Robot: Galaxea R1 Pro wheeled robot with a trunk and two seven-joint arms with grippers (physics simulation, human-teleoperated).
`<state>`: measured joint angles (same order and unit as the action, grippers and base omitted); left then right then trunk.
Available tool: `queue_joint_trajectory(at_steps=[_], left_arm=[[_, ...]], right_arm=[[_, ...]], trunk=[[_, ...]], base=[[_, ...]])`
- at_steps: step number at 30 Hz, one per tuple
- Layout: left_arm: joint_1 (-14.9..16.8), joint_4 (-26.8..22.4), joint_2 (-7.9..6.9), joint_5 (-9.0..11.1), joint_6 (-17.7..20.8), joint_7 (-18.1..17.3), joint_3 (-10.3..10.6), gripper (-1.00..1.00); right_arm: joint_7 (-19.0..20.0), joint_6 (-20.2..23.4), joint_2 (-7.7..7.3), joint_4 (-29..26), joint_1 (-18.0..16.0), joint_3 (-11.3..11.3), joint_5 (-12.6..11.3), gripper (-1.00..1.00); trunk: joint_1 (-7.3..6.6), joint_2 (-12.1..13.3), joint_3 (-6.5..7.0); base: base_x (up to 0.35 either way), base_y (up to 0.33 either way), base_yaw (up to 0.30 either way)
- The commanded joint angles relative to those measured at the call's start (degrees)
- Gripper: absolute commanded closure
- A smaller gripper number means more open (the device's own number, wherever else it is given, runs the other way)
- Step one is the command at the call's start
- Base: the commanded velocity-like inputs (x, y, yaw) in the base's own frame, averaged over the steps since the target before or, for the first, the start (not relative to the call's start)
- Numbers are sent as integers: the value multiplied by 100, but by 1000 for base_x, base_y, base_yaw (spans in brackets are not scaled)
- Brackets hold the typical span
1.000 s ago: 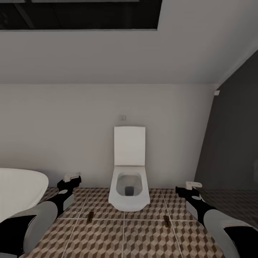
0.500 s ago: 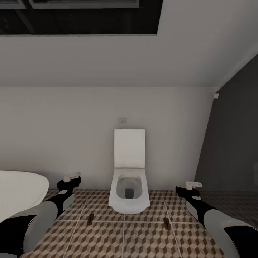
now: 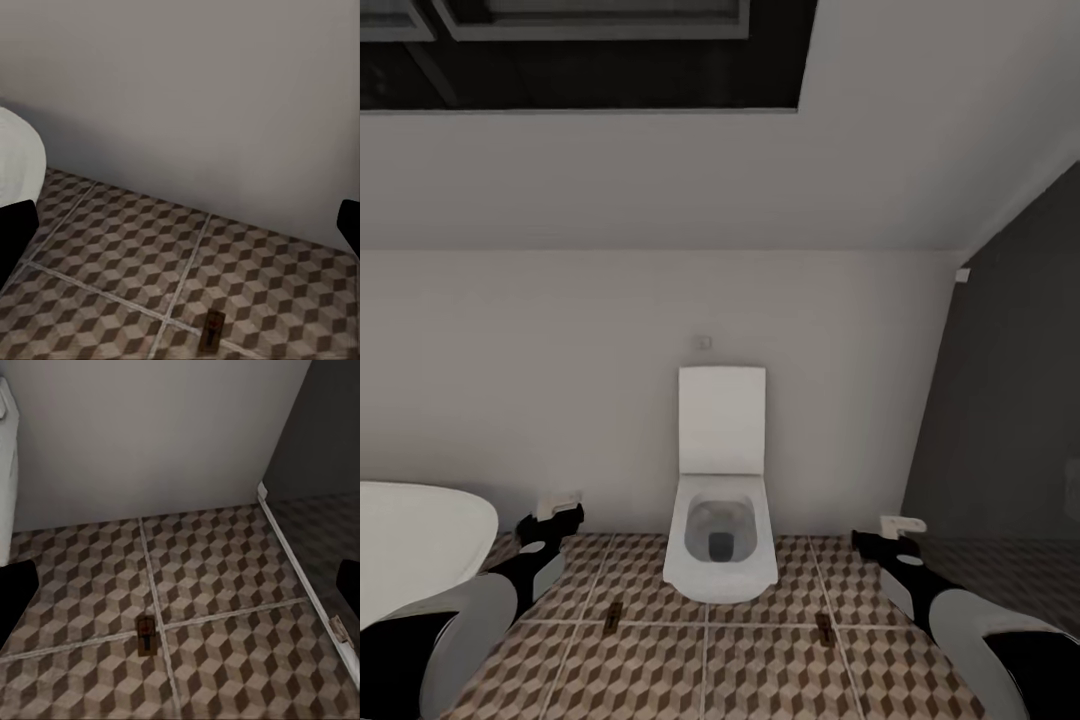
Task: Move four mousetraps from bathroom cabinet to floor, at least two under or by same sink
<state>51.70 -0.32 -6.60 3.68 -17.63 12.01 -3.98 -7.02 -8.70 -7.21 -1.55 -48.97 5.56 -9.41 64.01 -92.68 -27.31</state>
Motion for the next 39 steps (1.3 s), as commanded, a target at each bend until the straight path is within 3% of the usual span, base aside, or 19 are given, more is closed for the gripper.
queue_joint_trajectory(at_steps=[1, 9, 23, 39], left_arm=[[-45, 6, -1, 25, -26, -15, -33, -100], [-340, 6, -3, 27, -7, -5, -34, -100], [-1047, 11, -13, 31, 141, 2, -40, -100], [-1667, 14, -36, 36, 352, -20, -46, -100]], right_arm=[[-10, -20, 0, 72, -5, 51, -56, -100], [-33, -10, -11, 285, 48, 56, -48, -100], [-42, 44, -149, 337, 868, 67, -19, -100], [-55, 69, -251, 340, 1492, 68, -25, -100]], trunk=[[-23, 38, 12], [-199, 359, 156], [-506, 920, 407], [-858, 1562, 695]], base=[[0, 0, 0], [0, 0, 0], [0, 0, 0], [0, 0, 0]])
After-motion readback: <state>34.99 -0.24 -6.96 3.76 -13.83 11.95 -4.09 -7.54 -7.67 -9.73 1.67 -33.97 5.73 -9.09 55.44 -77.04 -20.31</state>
